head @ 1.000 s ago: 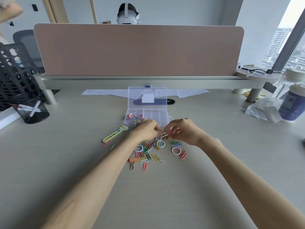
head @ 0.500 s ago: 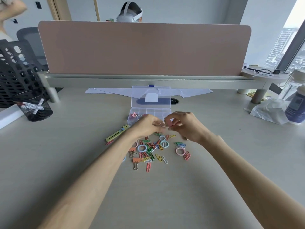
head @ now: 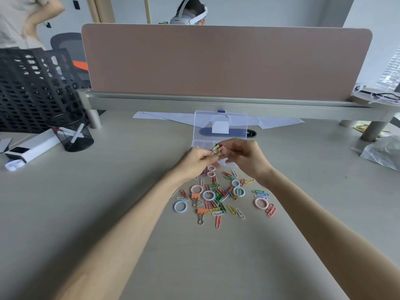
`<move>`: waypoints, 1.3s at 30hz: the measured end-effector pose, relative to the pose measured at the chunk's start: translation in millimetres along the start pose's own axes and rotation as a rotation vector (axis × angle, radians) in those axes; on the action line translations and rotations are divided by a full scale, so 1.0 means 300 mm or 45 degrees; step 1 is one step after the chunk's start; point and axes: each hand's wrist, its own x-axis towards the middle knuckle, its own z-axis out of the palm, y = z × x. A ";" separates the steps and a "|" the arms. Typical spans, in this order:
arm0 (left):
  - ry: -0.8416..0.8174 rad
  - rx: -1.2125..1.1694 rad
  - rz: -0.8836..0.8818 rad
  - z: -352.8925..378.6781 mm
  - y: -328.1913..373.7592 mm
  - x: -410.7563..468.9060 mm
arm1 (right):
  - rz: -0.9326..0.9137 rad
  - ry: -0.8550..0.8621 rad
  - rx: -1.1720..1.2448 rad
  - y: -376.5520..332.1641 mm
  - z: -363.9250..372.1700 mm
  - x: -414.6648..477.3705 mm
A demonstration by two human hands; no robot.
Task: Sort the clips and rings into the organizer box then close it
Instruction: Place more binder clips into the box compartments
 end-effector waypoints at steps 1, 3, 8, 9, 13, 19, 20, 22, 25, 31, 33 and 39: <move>-0.018 -0.045 -0.011 -0.006 0.008 -0.006 | -0.017 0.014 0.033 -0.005 0.009 0.010; -0.057 -0.112 -0.049 -0.020 0.016 -0.013 | -0.029 0.045 0.091 -0.007 0.024 0.026; -0.096 -0.111 -0.069 -0.055 0.008 -0.018 | -0.099 0.024 0.072 -0.012 0.048 0.045; -0.094 -0.101 -0.065 -0.058 0.008 -0.019 | -0.118 0.003 0.044 -0.017 0.052 0.047; -0.089 -0.078 -0.048 -0.058 0.012 -0.028 | -0.182 -0.077 -0.082 -0.025 0.062 0.049; 0.039 0.029 -0.052 -0.047 -0.022 -0.021 | -0.117 -0.056 -0.076 -0.016 0.055 0.063; 0.070 0.025 -0.054 -0.048 -0.022 -0.022 | -0.110 -0.066 -0.069 -0.017 0.054 0.064; 0.129 -0.039 -0.043 -0.053 -0.013 -0.024 | -0.129 -0.089 -0.089 -0.015 0.050 0.064; 0.145 -0.151 -0.065 -0.069 0.011 -0.027 | -0.139 -0.095 -0.109 -0.002 0.041 0.063; 0.060 -0.252 -0.229 -0.090 0.031 -0.036 | -0.045 -0.010 -0.037 0.011 0.044 0.067; 0.054 -0.275 -0.269 -0.090 0.032 -0.036 | -0.031 0.015 -0.039 0.007 0.047 0.068; 0.222 -0.424 -0.376 -0.111 0.032 -0.030 | 0.024 0.065 -0.023 0.011 0.041 0.059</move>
